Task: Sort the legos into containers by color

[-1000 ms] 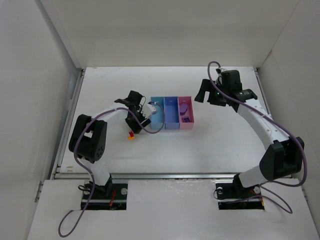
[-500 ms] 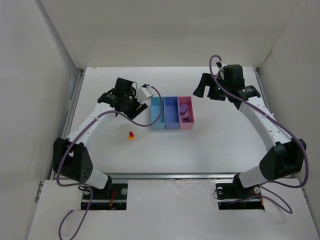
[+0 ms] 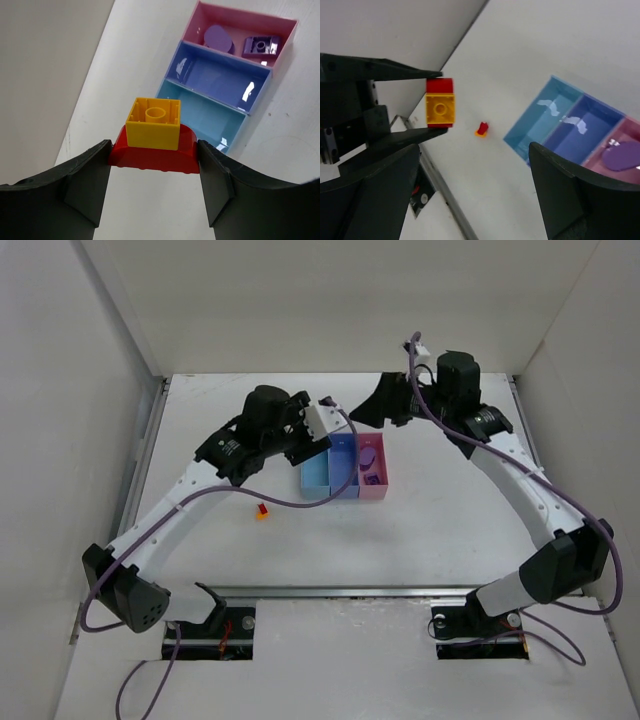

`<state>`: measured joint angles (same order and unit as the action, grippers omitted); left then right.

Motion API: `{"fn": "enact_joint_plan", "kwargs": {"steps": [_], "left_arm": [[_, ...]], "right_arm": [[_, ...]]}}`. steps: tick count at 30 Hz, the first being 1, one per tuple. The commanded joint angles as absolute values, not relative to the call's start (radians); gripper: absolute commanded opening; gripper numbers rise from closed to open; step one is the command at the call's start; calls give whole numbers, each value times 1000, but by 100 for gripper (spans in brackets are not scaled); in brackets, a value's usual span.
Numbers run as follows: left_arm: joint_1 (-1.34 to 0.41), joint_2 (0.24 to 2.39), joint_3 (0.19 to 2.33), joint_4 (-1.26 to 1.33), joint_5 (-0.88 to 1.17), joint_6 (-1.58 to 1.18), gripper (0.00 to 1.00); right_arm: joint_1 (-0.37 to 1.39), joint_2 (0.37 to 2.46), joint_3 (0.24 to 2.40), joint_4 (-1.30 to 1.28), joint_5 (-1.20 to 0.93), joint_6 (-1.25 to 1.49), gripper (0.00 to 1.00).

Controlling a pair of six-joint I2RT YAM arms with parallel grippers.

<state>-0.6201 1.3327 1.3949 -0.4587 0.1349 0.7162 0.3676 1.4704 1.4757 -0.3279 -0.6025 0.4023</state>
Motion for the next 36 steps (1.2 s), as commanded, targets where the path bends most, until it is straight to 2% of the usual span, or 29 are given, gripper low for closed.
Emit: {"fn": "enact_joint_plan", "kwargs": {"steps": [1, 13, 16, 17, 20, 27, 30, 31, 33, 34, 36], "left_arm": [[-646, 1304, 1416, -342, 117, 715, 0], [-741, 1324, 1434, -322, 86, 726, 0], [-741, 1324, 1434, -322, 77, 715, 0], [-741, 1324, 1425, -322, 77, 715, 0], [-741, 1315, 1413, -322, 66, 715, 0], [-741, 1315, 1394, -322, 57, 724, 0], [-741, 1315, 1394, -322, 57, 724, 0], [-741, 1315, 1394, -333, 57, 724, 0], [-741, 1315, 1385, -345, 57, 724, 0], [-741, 1315, 1385, -356, 57, 724, 0], [-741, 1315, 1376, -373, 57, 724, 0]], "right_arm": [[423, 1473, 1526, -206, -730, 430, 94], [520, 1565, 1551, -196, -678, 448, 94], [520, 1577, 1560, -196, -678, 457, 83], [520, 1577, 1560, -196, -678, 457, 73], [520, 1577, 1560, -196, -667, 457, 62], [520, 1566, 1560, -196, -647, 457, 64], [520, 1566, 1560, -196, -647, 457, 54], [520, 1566, 1560, -196, -647, 457, 41], [520, 1566, 1560, -196, -647, 457, 22], [520, 1566, 1560, -196, -647, 466, 3], [520, 1566, 1560, -196, -647, 466, 0]]}}
